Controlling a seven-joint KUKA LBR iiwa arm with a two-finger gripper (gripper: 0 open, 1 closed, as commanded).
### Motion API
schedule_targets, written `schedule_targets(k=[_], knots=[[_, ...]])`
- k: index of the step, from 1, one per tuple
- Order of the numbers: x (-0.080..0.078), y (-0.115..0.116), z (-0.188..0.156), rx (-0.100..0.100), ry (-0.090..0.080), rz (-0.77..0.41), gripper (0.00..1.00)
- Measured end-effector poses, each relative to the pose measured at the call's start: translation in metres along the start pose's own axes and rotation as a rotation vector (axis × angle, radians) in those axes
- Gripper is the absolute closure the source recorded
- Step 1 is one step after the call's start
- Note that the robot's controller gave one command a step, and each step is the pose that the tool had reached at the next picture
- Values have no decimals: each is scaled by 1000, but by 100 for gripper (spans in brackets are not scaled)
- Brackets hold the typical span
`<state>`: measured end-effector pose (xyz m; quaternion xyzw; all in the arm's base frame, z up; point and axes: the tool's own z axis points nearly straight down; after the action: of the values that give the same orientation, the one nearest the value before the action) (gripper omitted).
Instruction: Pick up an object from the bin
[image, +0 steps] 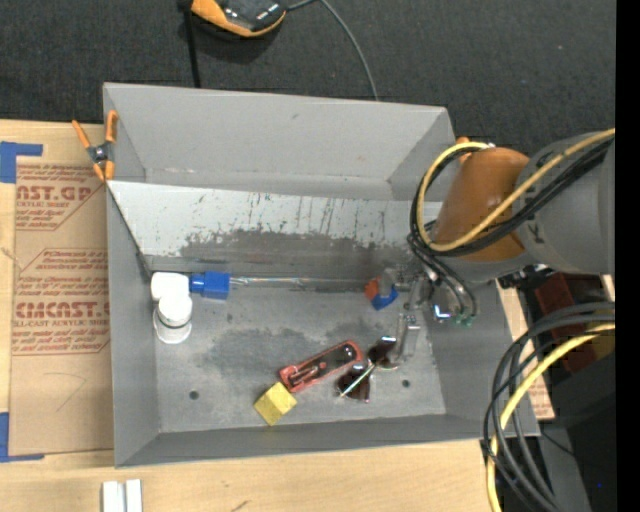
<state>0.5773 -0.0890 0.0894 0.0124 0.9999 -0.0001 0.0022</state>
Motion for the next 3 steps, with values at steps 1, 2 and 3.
schedule_targets(k=[1, 2, 3], knots=[[11, 18, 11, 0, -8, 64, 0], [26, 41, 14, 1, -13, 163, 0], [57, 40, 12, 1, -9, 41, 100]])
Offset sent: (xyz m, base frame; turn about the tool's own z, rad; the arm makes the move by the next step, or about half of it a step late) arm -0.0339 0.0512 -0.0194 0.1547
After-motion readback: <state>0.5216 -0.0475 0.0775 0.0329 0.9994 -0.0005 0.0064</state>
